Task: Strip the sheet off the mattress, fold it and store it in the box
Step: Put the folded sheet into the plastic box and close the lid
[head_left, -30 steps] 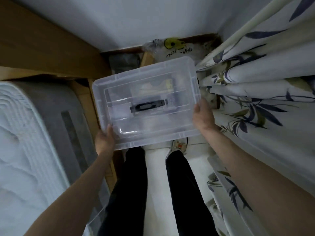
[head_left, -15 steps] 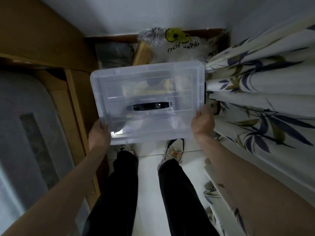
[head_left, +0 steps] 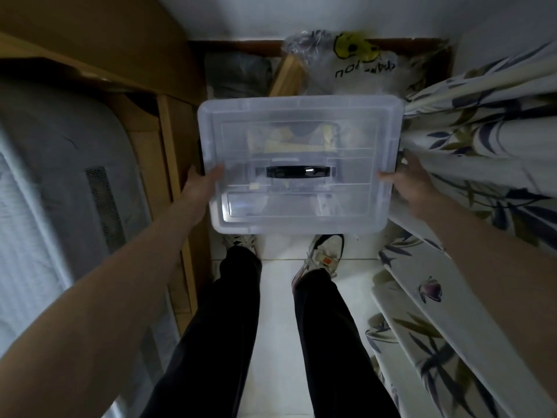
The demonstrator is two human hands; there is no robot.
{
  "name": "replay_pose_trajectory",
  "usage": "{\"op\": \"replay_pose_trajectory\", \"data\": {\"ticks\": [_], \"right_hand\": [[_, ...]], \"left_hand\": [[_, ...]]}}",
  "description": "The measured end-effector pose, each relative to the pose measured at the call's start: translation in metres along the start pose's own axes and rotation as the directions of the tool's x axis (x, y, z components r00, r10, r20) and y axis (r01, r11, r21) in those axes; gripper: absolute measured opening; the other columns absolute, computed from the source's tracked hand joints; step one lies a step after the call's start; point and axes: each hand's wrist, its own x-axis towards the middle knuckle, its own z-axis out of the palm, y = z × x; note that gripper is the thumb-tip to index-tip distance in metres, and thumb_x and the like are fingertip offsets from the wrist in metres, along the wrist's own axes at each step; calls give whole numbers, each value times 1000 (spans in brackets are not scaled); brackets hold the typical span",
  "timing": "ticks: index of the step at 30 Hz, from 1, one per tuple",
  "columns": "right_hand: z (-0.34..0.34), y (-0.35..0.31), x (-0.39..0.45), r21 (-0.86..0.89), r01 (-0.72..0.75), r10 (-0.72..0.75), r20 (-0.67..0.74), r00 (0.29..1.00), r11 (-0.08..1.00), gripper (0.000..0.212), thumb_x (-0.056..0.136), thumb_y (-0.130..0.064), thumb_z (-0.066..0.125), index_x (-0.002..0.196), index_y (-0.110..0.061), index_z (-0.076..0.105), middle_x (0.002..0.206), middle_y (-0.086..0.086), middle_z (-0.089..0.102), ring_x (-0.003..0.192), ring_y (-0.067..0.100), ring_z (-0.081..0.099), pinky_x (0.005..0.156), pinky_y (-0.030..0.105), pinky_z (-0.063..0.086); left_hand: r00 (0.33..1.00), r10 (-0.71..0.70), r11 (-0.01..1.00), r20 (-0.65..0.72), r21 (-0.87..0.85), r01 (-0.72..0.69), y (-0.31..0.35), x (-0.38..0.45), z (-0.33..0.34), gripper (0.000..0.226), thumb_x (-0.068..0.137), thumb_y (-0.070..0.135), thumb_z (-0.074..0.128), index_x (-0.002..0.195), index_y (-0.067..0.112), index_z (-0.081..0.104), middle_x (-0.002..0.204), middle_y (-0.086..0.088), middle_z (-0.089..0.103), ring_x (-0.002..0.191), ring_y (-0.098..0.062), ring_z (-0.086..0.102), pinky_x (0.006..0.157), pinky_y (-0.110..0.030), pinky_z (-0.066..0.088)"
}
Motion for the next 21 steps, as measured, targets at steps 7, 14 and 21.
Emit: {"op": "replay_pose_trajectory", "data": {"ticks": [7, 14, 21], "right_hand": [[-5, -6, 12, 29, -51, 48, 93, 995, 998, 63, 80, -1, 73, 138, -20, 56, 119, 6, 71, 101, 30, 69, 82, 42, 58], [-23, 23, 0, 87, -88, 90, -21, 996, 992, 59, 83, 14, 55, 136, -13, 58, 114, 9, 69, 100, 31, 67, 93, 50, 53], [-17, 7, 5, 68, -115, 113, 33, 993, 991, 56, 88, 11, 53, 141, -6, 50, 135, 21, 59, 119, 41, 60, 98, 57, 49]], "left_hand": [[999, -4, 1000, 36, 13, 4, 5, 1, 3, 83, 91, 45, 73, 155, 8, 35, 142, -8, 58, 116, -20, 64, 95, -33, 56], [984, -61, 995, 167, -67, 73, 1, 1, 26, 108, 67, 45, 92, 155, 15, 36, 137, -2, 63, 117, -20, 65, 97, -37, 57], [992, 106, 985, -67, 141, -96, 12, -4, 23, 72, 70, 49, 89, 127, 15, 61, 117, 1, 73, 100, -17, 73, 93, -40, 60]]}}
